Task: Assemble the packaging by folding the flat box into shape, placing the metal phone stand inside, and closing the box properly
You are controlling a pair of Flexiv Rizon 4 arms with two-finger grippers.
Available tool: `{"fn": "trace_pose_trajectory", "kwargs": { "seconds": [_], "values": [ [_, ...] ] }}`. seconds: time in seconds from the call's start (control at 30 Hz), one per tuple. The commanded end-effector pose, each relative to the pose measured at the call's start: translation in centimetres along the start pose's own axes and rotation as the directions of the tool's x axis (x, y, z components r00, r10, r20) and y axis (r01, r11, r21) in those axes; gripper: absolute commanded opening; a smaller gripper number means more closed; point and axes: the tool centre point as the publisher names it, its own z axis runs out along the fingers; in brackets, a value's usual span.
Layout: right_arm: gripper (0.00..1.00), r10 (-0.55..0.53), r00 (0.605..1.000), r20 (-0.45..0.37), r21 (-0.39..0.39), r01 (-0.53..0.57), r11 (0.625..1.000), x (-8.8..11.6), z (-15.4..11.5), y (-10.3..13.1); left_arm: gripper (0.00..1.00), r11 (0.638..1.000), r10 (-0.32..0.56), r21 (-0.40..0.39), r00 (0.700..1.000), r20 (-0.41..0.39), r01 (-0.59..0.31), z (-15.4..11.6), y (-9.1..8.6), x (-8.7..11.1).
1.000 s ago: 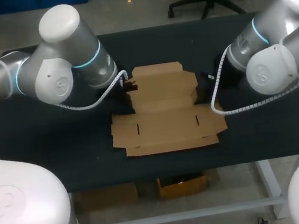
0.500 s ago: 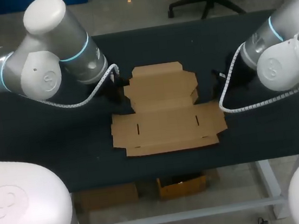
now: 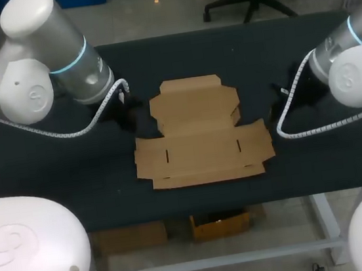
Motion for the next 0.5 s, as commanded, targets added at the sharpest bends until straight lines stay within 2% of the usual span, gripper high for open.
{"fn": "trace_pose_trajectory", "kwargs": {
  "seconds": [0.03, 0.27, 0.37, 0.43, 0.5],
  "values": [
    [0.00, 0.004, 1.000, -0.015, 0.005, -0.004, 1.000, -0.7, -2.5, -1.0, 0.00, 1.000, 0.010, 0.000, 1.000, -0.013, -0.010, -1.9, 1.4, -0.7],
    [0.00, -0.004, 1.000, -0.025, 0.014, 0.005, 1.000, -1.7, -3.7, -2.2, 0.00, 0.999, 0.034, -0.029, 0.999, -0.042, -0.035, -2.8, 3.3, -1.5],
    [0.00, -0.036, 0.998, -0.059, 0.027, 0.037, 0.999, -2.3, -4.1, -2.7, 0.00, 0.999, 0.031, -0.036, 0.998, -0.059, -0.033, -3.2, 4.1, -2.1],
    [0.00, -0.068, 0.993, -0.093, 0.048, 0.073, 0.996, -2.5, -4.2, -3.0, 0.00, 0.999, 0.031, -0.036, 0.998, -0.059, -0.033, -3.2, 4.1, -2.1],
    [0.00, -0.076, 0.993, -0.092, 0.057, 0.082, 0.995, -2.6, -4.3, -3.1, 0.00, 0.999, 0.031, -0.036, 0.998, -0.059, -0.033, -3.2, 4.1, -2.1]
  ]
}}
